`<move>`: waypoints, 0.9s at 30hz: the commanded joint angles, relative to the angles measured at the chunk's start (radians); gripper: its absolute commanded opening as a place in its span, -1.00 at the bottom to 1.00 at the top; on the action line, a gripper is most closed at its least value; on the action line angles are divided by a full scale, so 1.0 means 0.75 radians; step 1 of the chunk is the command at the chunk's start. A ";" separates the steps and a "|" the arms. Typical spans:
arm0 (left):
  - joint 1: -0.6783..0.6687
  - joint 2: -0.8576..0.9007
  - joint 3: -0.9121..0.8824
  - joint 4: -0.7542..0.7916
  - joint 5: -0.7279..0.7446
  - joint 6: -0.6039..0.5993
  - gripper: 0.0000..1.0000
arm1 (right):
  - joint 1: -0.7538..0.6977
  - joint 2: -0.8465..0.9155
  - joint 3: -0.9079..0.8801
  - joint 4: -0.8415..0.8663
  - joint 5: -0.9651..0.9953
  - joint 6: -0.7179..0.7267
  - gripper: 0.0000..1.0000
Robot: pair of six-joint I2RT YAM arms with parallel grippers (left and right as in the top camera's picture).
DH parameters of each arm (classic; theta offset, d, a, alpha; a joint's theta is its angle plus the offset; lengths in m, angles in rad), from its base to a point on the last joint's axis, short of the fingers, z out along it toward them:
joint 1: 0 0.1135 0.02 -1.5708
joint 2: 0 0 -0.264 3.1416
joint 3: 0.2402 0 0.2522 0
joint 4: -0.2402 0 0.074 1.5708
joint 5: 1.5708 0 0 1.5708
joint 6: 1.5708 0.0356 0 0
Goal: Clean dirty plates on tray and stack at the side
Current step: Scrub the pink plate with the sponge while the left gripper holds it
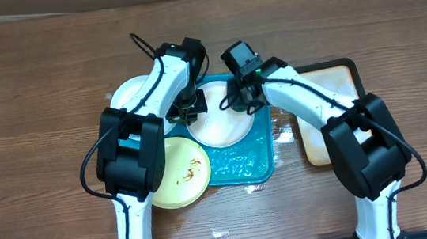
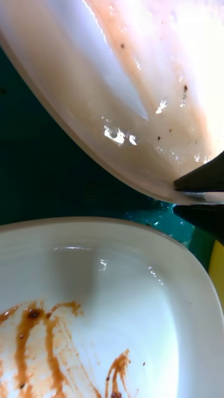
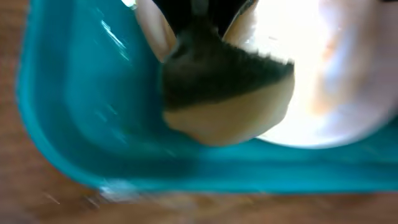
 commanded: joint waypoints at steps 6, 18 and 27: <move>-0.051 0.045 -0.024 0.003 -0.063 0.047 -0.91 | 0.001 0.016 0.011 0.185 -0.344 0.018 -0.92; -0.066 0.045 -0.024 0.018 -0.007 0.075 -0.92 | 0.069 0.020 0.009 0.219 -0.396 0.148 -0.92; -0.062 0.045 -0.024 0.096 0.243 0.188 -0.92 | 0.110 0.023 -0.006 0.323 -0.486 0.076 -0.92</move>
